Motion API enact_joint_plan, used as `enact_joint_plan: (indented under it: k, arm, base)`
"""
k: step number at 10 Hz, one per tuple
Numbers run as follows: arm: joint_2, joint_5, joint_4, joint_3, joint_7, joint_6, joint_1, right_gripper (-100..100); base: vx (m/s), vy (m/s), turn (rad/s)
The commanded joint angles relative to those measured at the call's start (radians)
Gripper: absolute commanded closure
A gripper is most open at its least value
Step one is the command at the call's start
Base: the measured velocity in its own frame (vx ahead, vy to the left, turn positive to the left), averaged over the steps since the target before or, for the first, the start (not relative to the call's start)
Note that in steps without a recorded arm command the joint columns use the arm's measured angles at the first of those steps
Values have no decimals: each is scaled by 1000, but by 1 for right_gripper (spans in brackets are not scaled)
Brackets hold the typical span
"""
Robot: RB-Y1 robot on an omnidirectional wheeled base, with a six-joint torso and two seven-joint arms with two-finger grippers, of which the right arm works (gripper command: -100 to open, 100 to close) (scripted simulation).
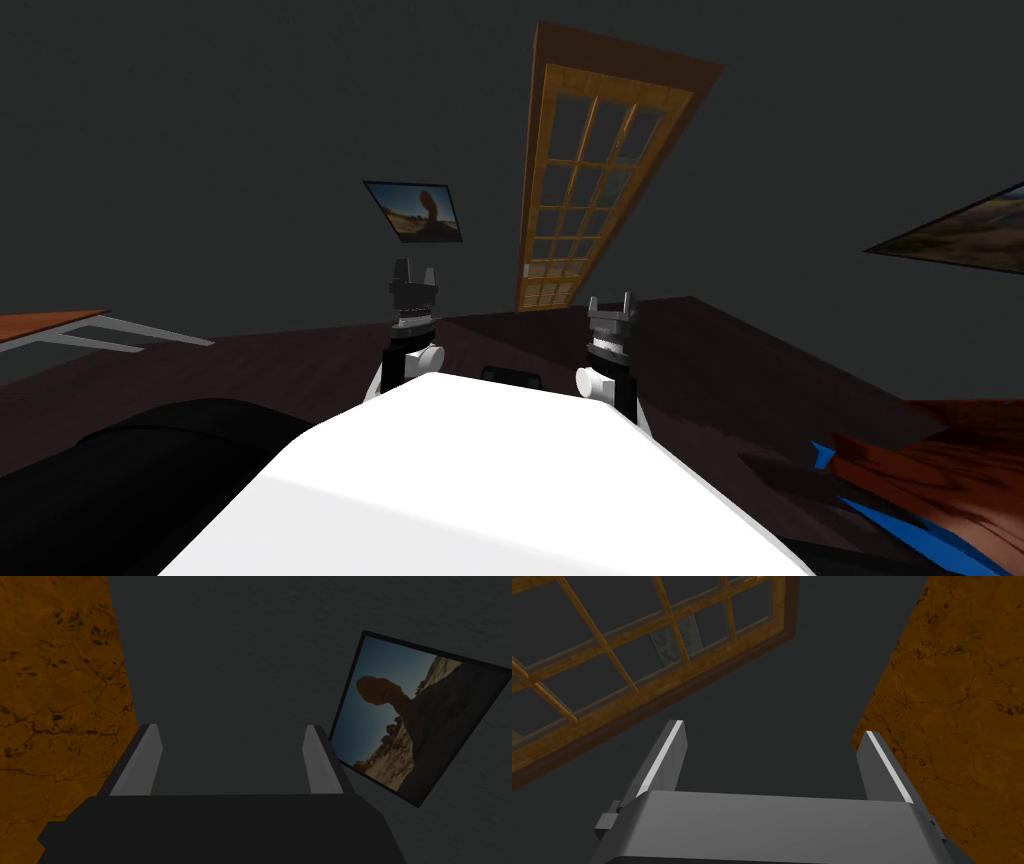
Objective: Pull the door open
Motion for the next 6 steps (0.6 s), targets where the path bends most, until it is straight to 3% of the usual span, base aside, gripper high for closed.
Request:
enact_joint_plan:
  k: [1, 6]
  arm:
    - [-9, -22, 31, 13, -25, -16, -8, -100]
    - [-41, -103, 133, 62, -108, -67, -31, -100]
  base:
    - [107, 8, 116]
    - [106, 2, 109]
